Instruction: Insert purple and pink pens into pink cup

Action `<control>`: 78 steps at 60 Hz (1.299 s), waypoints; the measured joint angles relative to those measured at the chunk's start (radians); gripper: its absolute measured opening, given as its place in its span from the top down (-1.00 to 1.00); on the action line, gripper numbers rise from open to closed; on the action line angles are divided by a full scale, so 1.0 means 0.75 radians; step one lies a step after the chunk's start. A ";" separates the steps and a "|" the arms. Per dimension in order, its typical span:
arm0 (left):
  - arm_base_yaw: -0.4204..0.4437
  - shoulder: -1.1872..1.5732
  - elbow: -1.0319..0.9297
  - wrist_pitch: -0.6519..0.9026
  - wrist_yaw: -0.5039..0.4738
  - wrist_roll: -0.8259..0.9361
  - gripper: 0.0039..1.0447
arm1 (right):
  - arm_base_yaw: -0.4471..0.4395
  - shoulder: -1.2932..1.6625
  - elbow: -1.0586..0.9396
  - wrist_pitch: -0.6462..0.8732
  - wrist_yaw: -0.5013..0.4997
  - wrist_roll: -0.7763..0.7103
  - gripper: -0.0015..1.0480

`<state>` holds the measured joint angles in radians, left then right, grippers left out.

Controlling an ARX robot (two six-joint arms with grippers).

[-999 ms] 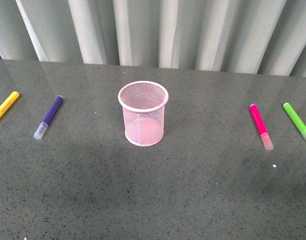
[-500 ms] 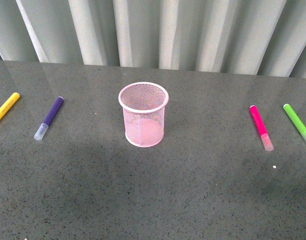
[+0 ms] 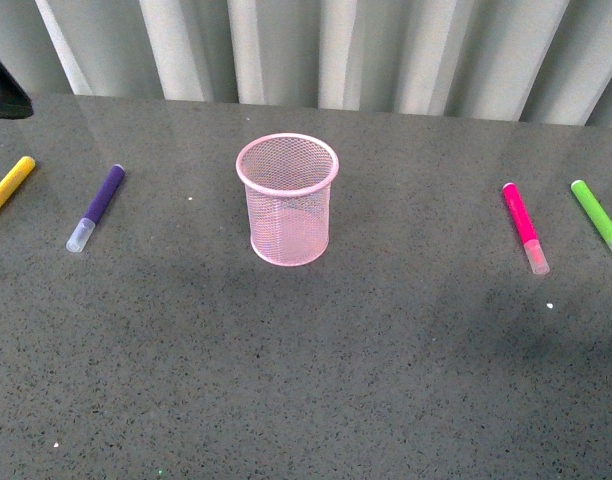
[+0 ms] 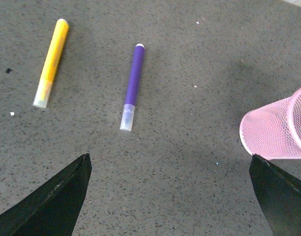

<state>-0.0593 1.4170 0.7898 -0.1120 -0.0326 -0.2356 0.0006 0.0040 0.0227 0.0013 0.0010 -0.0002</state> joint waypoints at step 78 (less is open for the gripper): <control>0.058 1.022 0.959 -0.311 0.011 0.289 -0.88 | 0.000 0.000 0.000 0.000 0.000 0.000 -0.87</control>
<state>-0.0154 2.1834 1.5093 -0.3450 -0.0242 -0.0189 0.0006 0.0040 0.0227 0.0013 0.0010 -0.0002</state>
